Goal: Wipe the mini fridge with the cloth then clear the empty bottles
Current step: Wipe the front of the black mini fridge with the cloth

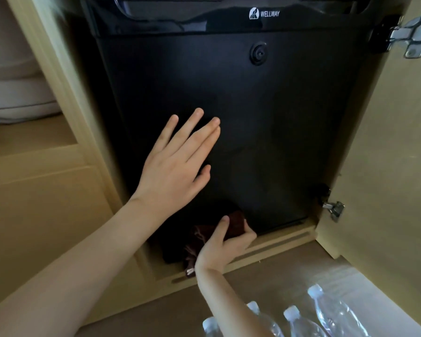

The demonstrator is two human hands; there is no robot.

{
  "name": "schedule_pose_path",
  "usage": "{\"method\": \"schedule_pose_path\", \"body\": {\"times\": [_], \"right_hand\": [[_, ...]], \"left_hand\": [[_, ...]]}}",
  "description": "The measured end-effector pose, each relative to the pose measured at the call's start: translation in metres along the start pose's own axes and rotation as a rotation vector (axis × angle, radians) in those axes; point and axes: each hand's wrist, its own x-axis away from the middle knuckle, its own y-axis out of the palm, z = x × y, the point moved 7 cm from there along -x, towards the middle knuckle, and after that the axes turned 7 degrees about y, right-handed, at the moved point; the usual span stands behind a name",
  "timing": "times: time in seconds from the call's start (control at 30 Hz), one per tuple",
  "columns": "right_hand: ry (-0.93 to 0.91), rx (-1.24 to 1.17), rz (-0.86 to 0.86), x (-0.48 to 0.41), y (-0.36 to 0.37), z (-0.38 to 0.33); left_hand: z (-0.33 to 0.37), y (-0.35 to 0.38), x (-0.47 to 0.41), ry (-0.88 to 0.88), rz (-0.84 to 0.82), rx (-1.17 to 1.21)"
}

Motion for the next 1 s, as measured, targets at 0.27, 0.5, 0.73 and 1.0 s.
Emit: {"method": "schedule_pose_path", "body": {"times": [0.27, 0.5, 0.73, 1.0], "right_hand": [[0.063, -0.014, -0.177, 0.050, 0.020, -0.001], [-0.215, -0.043, -0.224, 0.016, 0.028, -0.051], [-0.008, -0.017, -0.125, -0.003, 0.003, -0.034], [-0.392, -0.029, -0.261, -0.013, 0.036, -0.123]], "left_hand": [[-0.001, 0.000, 0.007, 0.019, -0.037, -0.007], [-0.012, 0.000, 0.016, 0.052, -0.053, 0.031], [-0.013, -0.004, 0.020, 0.048, -0.059, 0.043], [-0.015, -0.002, 0.020, 0.037, -0.048, 0.066]]}}
